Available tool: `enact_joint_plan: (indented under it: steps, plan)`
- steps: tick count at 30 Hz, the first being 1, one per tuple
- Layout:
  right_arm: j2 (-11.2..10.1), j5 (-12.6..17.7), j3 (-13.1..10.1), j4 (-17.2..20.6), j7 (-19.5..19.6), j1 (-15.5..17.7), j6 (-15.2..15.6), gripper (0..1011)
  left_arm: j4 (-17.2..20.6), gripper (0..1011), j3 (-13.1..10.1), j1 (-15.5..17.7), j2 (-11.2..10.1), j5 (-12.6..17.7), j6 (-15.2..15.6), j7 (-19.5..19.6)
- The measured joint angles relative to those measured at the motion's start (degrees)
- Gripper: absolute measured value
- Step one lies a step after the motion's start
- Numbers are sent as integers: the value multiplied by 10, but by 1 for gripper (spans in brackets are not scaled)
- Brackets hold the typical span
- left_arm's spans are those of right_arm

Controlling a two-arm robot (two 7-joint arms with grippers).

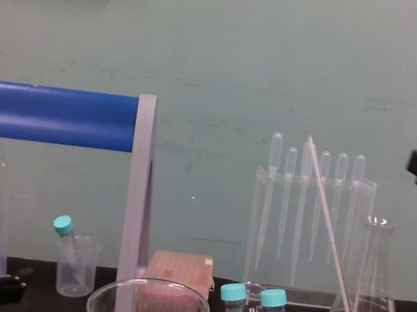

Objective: Hold the thermometer with one hand and immerse one end into the beaker, then reinsert it into the test tube rack.

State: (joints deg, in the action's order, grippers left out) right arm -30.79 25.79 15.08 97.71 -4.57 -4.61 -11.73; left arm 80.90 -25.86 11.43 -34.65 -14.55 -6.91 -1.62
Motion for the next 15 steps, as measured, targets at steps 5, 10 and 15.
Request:
enact_joint_plan:
  steps: [5, 10, 15]
  plan:
    - [19, 19, 7, 0, -27, -13, 8, 1003, 0, 1008, 0, 0, 0, 0, 0, 0]
    - [38, 35, 12, -10, -43, -29, 29, 1003, 0, 1008, 0, 0, 0, 0, 0, 0]
    - [59, 51, 18, -22, -56, -47, 66, 1003, 0, 1008, 0, 0, 0, 0, 0, 0]
